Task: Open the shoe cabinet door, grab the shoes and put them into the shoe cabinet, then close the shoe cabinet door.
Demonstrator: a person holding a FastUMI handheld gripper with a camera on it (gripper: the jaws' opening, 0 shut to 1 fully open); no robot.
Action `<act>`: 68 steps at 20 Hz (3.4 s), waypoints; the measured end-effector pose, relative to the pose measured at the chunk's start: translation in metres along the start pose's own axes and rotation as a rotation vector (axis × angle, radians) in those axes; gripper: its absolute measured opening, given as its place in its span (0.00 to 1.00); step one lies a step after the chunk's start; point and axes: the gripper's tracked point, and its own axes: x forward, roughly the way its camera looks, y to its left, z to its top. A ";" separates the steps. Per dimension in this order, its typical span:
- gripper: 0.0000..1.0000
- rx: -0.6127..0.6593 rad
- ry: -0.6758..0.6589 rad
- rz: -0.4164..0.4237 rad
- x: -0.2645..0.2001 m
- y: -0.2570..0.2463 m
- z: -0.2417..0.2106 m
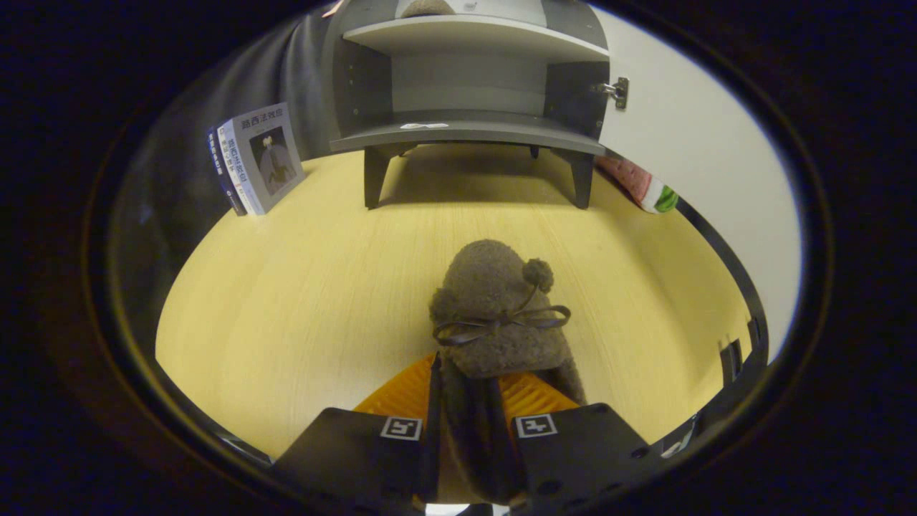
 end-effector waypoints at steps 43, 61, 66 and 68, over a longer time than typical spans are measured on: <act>0.03 0.019 -0.475 -0.109 -0.132 -0.034 0.363; 0.03 -0.084 -0.499 -0.092 -0.001 -0.060 0.538; 0.03 -0.102 -0.461 -0.077 0.024 -0.056 0.542; 0.03 -0.098 -0.465 -0.079 0.025 -0.057 0.543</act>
